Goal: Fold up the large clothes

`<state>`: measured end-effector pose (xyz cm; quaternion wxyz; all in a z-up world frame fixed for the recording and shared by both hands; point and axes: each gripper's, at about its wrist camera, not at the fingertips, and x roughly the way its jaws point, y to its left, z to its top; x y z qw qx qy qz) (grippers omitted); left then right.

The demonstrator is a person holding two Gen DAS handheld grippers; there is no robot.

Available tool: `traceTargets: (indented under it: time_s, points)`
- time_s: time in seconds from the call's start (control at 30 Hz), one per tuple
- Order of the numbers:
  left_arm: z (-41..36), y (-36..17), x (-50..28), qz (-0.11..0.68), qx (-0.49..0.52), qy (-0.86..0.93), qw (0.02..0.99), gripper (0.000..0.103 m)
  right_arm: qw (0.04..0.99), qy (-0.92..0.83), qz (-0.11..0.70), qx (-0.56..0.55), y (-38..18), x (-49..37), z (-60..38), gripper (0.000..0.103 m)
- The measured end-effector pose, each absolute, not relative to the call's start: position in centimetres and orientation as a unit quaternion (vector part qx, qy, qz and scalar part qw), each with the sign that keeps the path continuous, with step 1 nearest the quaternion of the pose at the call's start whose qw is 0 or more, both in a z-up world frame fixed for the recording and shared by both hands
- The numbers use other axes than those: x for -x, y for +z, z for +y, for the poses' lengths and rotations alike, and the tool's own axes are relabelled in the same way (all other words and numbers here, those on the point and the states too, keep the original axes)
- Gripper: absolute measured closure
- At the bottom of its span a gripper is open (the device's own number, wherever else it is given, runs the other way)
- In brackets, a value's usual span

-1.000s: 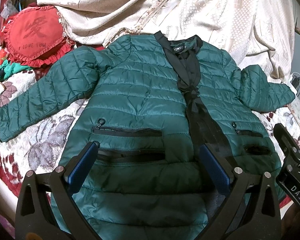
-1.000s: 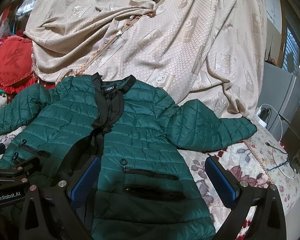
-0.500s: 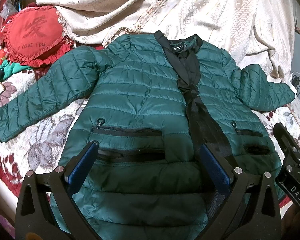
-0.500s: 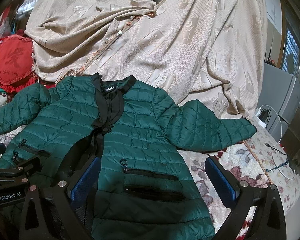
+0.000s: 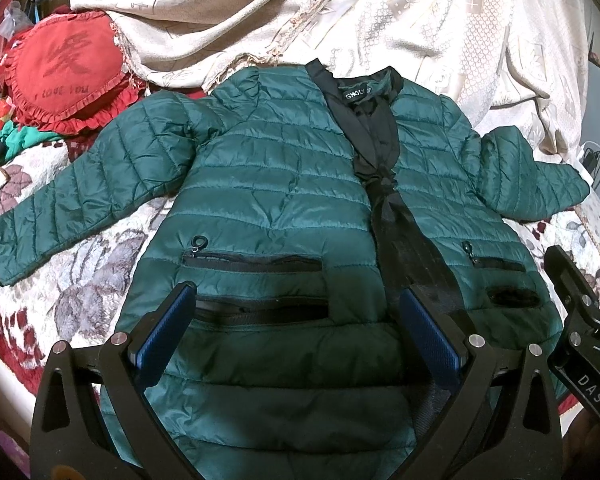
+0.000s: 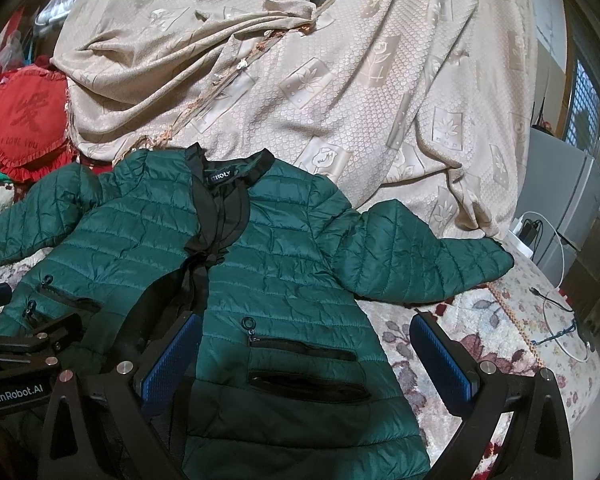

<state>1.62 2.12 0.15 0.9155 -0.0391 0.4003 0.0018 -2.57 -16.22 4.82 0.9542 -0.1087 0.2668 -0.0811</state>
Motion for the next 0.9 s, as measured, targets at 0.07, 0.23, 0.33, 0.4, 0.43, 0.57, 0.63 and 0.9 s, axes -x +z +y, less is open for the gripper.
traceTargets:
  time_s: [0.07,0.23,0.33,0.4,0.43,0.57,0.63,0.9]
  points:
    - [2.11,0.11,-1.64,0.4,0.039,0.001,0.916,0.001,0.954,-0.082,0.266,0.109,4.79,2.5,-16.12,0.0]
    - [2.07,0.01,-1.6,0.4,0.041,0.001,0.916,0.001,0.954,-0.082,0.266,0.11,4.82,2.6,-16.16,0.0]
    - [2.04,-0.05,-1.44,0.399,0.042,0.001,0.916,0.001,0.955,-0.083,0.263,0.109,4.82,2.5,-16.19,0.0]
    - [2.14,-0.03,-1.42,0.4,0.043,0.0,0.916,0.001,0.955,-0.083,0.263,0.109,4.82,2.49,-16.17,0.0]
    - [2.18,0.02,-1.44,0.399,0.043,0.001,0.916,0.001,0.955,-0.083,0.263,0.108,4.82,2.45,-16.32,0.0]
    - [2.31,0.12,-1.54,0.399,0.045,0.001,0.916,0.001,0.955,-0.084,0.263,0.111,4.82,2.45,-16.34,0.0]
    - [2.29,0.13,-1.52,0.399,0.044,0.0,0.916,0.001,0.955,-0.082,0.263,0.113,4.82,2.47,-16.36,0.0]
    - [2.34,0.13,-1.56,0.4,0.045,0.001,0.915,0.001,0.954,-0.079,0.265,0.119,4.88,2.59,-16.38,0.0]
